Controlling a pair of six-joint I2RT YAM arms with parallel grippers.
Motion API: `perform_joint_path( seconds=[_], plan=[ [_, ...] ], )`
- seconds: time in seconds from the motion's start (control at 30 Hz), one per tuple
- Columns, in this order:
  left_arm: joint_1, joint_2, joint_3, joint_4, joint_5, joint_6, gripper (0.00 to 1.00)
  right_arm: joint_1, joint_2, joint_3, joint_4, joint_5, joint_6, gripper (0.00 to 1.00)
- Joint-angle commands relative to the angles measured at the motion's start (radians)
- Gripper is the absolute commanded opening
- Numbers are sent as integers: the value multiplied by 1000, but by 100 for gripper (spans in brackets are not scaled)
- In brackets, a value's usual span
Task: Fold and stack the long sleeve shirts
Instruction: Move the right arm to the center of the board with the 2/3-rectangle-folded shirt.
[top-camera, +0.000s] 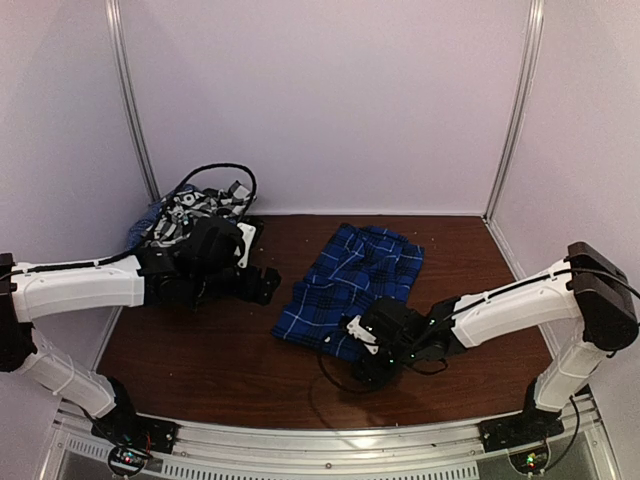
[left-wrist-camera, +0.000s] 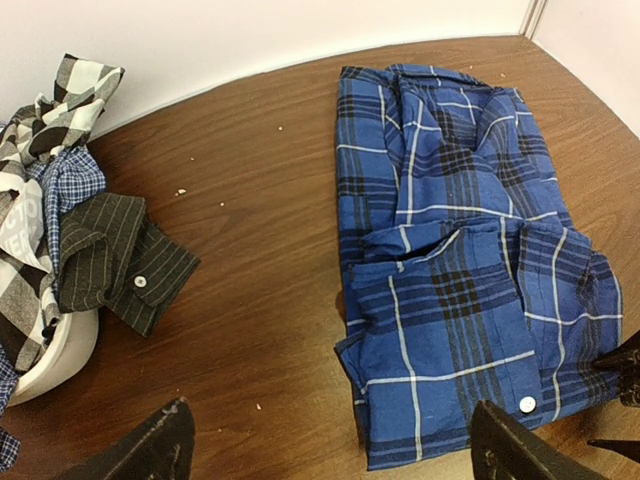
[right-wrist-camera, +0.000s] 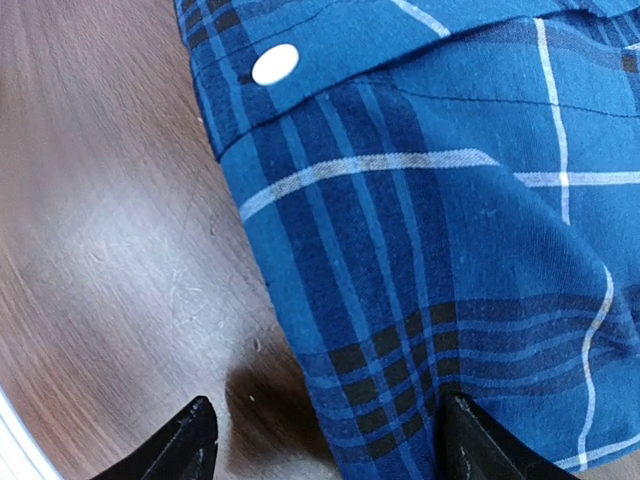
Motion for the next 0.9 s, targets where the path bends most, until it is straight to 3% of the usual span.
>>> perform_joint_path(
  seconds=[0.0, 0.2, 0.43, 0.5, 0.63, 0.73, 0.87],
  plan=[
    [3, 5, 12, 12, 14, 38, 98, 33, 4, 36, -97, 131, -11, 80],
    [3, -1, 12, -7, 24, 66, 98, 36, 70, 95, -166, 233, -48, 79],
    [4, -73, -21, 33, 70, 114, 98, 39, 107, 117, -199, 271, -64, 67],
    [3, -103, -41, 61, 93, 135, 98, 40, 107, 113, -202, 276, -69, 58],
    [4, -145, -75, 113, 167, 214, 98, 53, 84, 100, -209, 277, -77, 23],
    [3, -167, -113, 159, 280, 315, 98, 71, 40, 86, -212, 253, -76, 4],
    [3, -194, -177, 224, 478, 436, 98, 104, -27, 55, -223, 151, -66, 0]
  ],
)
